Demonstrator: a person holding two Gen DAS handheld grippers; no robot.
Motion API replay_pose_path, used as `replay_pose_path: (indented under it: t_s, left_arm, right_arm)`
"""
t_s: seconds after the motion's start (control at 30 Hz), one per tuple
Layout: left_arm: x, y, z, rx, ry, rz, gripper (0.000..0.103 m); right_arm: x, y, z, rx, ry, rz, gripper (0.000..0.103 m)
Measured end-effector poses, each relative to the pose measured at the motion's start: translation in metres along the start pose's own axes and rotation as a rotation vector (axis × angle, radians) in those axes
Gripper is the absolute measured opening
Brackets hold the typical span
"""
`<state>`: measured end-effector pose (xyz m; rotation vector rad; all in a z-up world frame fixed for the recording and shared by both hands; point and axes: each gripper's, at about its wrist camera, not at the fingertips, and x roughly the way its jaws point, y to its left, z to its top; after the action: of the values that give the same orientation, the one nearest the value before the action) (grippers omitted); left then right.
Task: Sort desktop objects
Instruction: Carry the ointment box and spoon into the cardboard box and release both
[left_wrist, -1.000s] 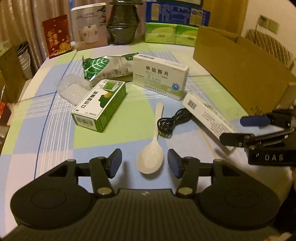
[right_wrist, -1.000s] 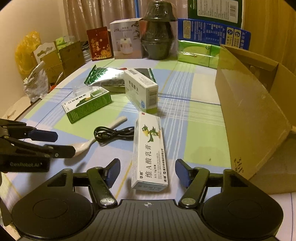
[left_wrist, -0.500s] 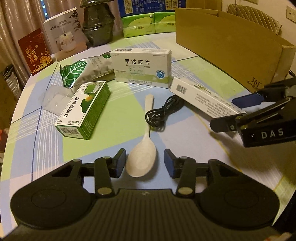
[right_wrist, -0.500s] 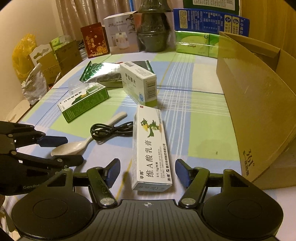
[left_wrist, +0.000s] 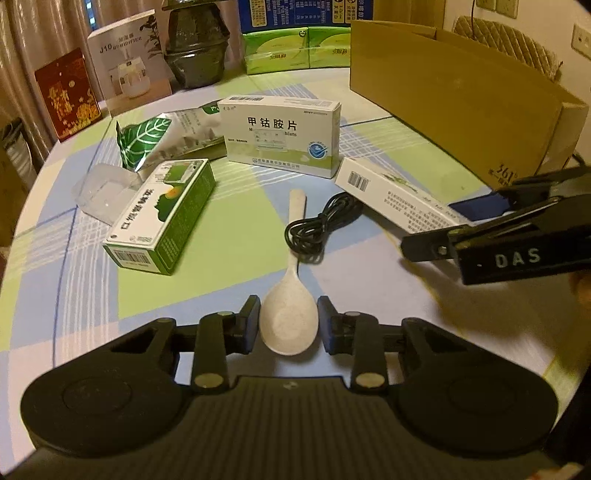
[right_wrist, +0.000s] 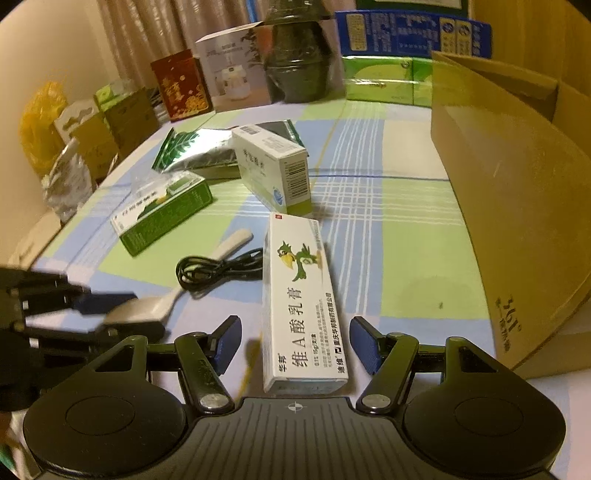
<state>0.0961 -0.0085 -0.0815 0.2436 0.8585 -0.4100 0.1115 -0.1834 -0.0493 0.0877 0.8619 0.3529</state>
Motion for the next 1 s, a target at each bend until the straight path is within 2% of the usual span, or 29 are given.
replay_pose_path:
  t_s: [0.1, 0.23, 0.33, 0.4, 0.43, 0.7, 1.0]
  left_arm:
    - [0.000, -0.001, 0.000, -0.005, 0.000, -0.001, 0.028]
    - [0.000, -0.001, 0.000, -0.007, -0.002, 0.000, 0.028]
    - [0.000, -0.001, -0.001, -0.006, -0.001, 0.003, 0.028]
    - [0.000, -0.001, -0.001, -0.008, -0.002, 0.004, 0.028]
    - [0.000, -0.001, -0.001, -0.009, -0.002, 0.005, 0.028]
    - [0.000, 0.000, -0.001, -0.026, 0.001, 0.012, 0.028]
    - [-0.013, 0.007, 0.001, -0.096, -0.044, 0.005, 0.028]
  right_arm:
    - [0.003, -0.004, 0.004, 0.040, -0.006, 0.009, 0.063]
    - [0.005, -0.001, 0.005, 0.029, -0.010, 0.013, 0.062]
    - [0.006, 0.003, 0.004, -0.004, -0.009, 0.003, 0.053]
    - [0.007, 0.003, 0.003, -0.015, -0.009, -0.005, 0.040]
    - [0.007, 0.003, 0.003, -0.014, -0.009, -0.005, 0.038]
    - [0.002, 0.009, 0.002, -0.069, -0.031, -0.047, 0.036]
    - [-0.017, 0.012, -0.002, -0.129, -0.068, -0.071, 0.035]
